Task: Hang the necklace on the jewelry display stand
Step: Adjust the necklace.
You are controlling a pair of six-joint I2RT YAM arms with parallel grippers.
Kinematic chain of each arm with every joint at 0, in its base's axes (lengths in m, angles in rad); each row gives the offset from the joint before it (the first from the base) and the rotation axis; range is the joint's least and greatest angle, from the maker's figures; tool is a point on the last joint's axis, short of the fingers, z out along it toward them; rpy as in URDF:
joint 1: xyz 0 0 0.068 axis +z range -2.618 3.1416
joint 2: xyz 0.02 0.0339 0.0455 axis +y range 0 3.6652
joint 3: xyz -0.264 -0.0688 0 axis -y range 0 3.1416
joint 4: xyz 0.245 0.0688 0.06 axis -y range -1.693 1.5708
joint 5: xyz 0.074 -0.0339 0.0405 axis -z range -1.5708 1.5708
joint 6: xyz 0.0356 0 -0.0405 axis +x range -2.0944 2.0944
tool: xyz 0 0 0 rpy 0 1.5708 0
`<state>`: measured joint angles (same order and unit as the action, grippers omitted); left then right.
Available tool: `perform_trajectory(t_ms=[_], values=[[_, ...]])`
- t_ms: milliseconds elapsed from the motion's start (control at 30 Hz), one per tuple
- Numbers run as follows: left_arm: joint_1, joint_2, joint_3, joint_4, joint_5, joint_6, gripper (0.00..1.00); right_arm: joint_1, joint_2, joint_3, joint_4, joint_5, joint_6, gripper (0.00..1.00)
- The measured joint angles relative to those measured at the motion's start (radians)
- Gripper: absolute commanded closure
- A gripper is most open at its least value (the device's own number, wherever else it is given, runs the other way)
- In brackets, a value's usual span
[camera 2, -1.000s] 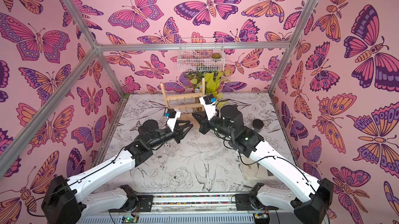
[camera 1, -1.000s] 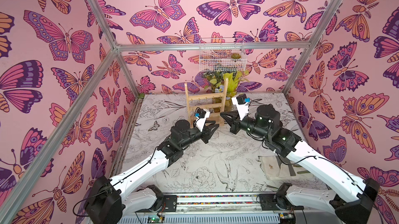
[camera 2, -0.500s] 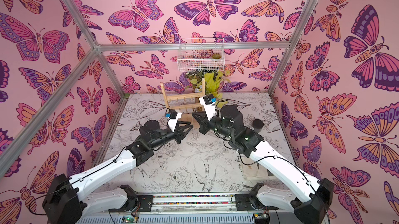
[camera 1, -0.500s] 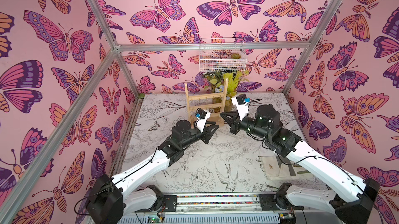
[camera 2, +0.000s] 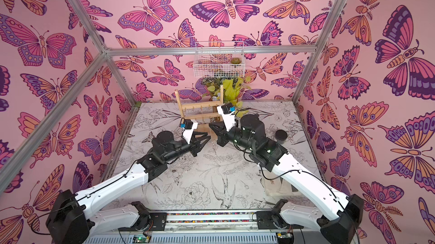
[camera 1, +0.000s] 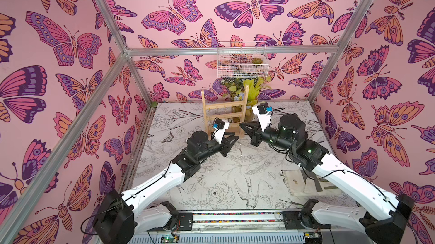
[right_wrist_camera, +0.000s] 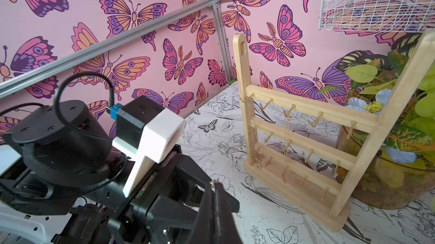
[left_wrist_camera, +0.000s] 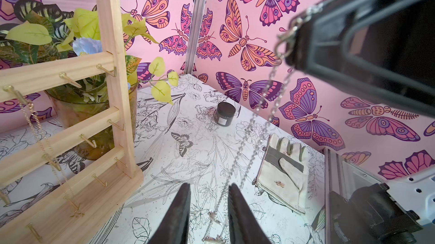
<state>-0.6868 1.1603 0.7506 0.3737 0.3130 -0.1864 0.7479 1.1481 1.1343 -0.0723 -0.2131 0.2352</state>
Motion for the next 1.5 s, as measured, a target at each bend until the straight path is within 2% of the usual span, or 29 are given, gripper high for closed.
perform_trajectory(t_ms=[1500], values=[[0.0, 0.002, -0.002, 0.0, 0.0, 0.0, 0.74, 0.014, -0.005, 0.0, 0.001, -0.055, 0.011, 1.0]])
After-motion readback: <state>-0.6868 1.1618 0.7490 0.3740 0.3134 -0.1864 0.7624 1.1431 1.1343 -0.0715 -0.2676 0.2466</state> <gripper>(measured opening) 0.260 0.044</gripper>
